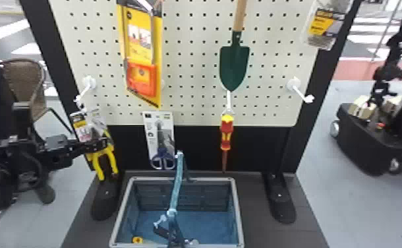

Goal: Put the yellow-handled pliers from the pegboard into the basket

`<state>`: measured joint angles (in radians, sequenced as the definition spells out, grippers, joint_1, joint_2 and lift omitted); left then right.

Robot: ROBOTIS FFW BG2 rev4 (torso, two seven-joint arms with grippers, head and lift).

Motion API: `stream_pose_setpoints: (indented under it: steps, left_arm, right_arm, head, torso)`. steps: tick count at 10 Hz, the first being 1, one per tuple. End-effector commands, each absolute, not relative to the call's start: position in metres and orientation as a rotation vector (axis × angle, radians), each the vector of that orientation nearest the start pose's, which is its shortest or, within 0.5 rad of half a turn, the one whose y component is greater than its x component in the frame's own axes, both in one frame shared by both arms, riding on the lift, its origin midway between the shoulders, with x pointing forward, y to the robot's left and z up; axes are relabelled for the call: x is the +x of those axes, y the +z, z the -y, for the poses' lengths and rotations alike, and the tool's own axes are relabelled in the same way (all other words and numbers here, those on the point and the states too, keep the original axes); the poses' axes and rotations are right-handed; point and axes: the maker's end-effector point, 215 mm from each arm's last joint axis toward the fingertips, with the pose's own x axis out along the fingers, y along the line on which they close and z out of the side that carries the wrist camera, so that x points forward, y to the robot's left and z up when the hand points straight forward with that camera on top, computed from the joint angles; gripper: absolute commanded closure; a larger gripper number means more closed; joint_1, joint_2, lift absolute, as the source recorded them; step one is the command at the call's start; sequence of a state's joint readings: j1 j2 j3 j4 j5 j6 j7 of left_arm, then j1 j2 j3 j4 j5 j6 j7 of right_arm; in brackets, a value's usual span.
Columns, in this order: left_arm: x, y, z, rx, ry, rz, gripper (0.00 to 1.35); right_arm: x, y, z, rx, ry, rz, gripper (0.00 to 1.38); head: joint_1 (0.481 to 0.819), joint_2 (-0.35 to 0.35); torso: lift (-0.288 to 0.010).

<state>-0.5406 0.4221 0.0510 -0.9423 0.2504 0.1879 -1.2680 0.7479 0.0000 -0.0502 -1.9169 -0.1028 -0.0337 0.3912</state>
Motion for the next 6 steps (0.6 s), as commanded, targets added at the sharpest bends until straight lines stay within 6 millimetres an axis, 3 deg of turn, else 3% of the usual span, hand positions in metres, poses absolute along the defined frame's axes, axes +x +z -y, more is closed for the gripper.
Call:
stream_pose_setpoints:
  steps: [1, 6]
  left_arm:
    - [0.608, -0.309, -0.283, -0.092, -0.972, -0.223, 1.19]
    - [0.587, -0.248, -0.274, 0.035, -0.976, -0.138, 1.19]
  right_arm:
    - [0.317, -0.482, 0.174, 0.145, 0.322, -0.344, 0.17]
    - [0.318, -0.481, 0.175, 0.145, 0.321, -0.342, 0.17]
  head:
    - [0.549, 0.0]
    - [0.549, 0.0]
  torso:
    - [-0.1]
    - [-0.1]
